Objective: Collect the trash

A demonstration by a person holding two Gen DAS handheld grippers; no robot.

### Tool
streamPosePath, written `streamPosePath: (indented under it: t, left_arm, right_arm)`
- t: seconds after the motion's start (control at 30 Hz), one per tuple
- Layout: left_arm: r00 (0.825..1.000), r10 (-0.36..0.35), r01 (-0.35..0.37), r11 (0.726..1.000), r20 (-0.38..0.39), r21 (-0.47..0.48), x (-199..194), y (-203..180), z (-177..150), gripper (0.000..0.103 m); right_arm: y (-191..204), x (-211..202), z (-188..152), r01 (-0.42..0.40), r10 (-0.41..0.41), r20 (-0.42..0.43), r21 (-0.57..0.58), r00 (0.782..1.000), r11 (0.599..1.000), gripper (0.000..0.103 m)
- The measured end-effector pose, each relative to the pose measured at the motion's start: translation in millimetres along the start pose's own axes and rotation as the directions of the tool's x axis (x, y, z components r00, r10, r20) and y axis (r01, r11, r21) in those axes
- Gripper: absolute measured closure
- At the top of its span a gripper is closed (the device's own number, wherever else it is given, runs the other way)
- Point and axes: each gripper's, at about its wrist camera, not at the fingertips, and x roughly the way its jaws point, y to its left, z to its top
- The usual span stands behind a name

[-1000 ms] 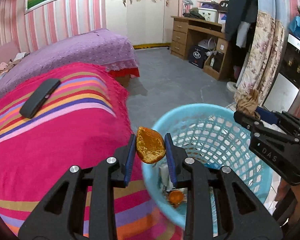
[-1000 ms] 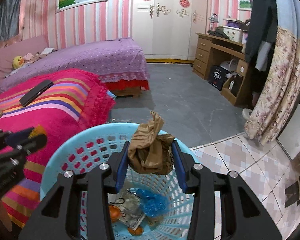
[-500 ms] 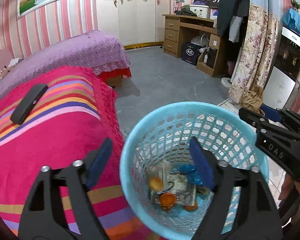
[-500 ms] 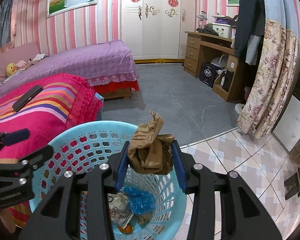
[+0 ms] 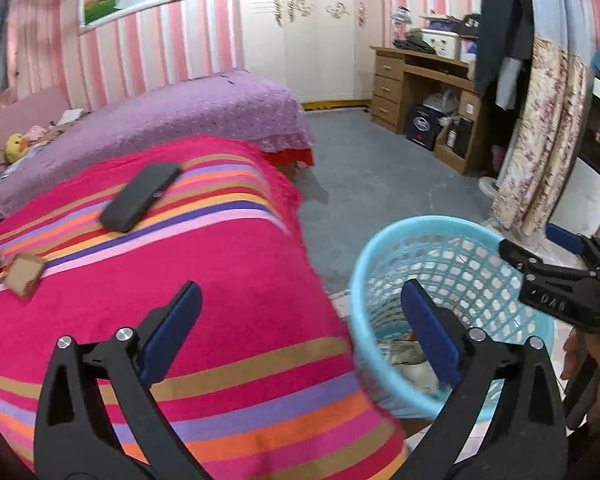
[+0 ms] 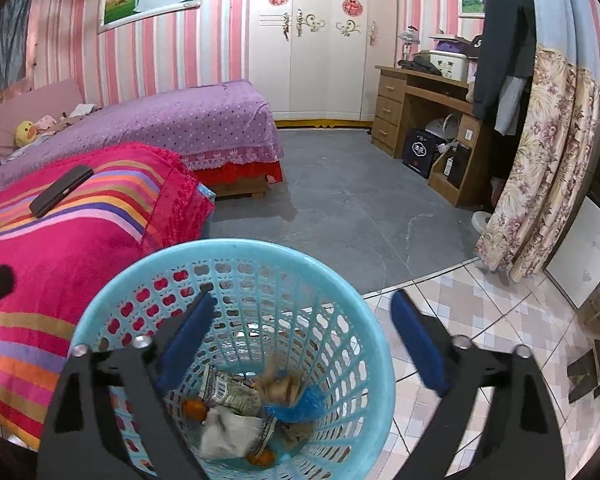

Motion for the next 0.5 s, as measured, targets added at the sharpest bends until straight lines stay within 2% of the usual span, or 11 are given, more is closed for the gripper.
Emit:
streamPosePath:
  t: [0.1,0.2,0.3,0.4,0.5]
  left_arm:
    - [1.0,0.023,-0.022,0.999,0.017,-0.031,-20,21,-3,0.006]
    - [0.998,0.047,-0.045,0.998,0.043,-0.051,-42,41,-6,0.006]
    - [0.994,0.08,-0.076,0.996,0.075,-0.054,-65,57,-11,0.006]
    - [0.989,0.107,-0.102,0.993,0.103,-0.054,-85,73,-15,0.006]
    - [0.985,0.121,-0.113,0.991,0.121,-0.069,-102,91,-21,0.006]
  right_arm:
    - [6,-16,7,-0.021,0.02,0.032,0.028,0.999,0.999,0.005]
    - [17,-40,14,0.006,-0.011,0.093,0.052,0.996,0.999,0.005]
    - [30,-66,19,-0.026,0.013,0.159,0.079,0.987,0.997,0.005]
    - [45,-86,15,-0.08,0.057,0.178,0.123,0.982,0.989,0.005]
    - [72,-101,4,-0.089,0.07,0.18,0.101,0.981,0.991,0.005]
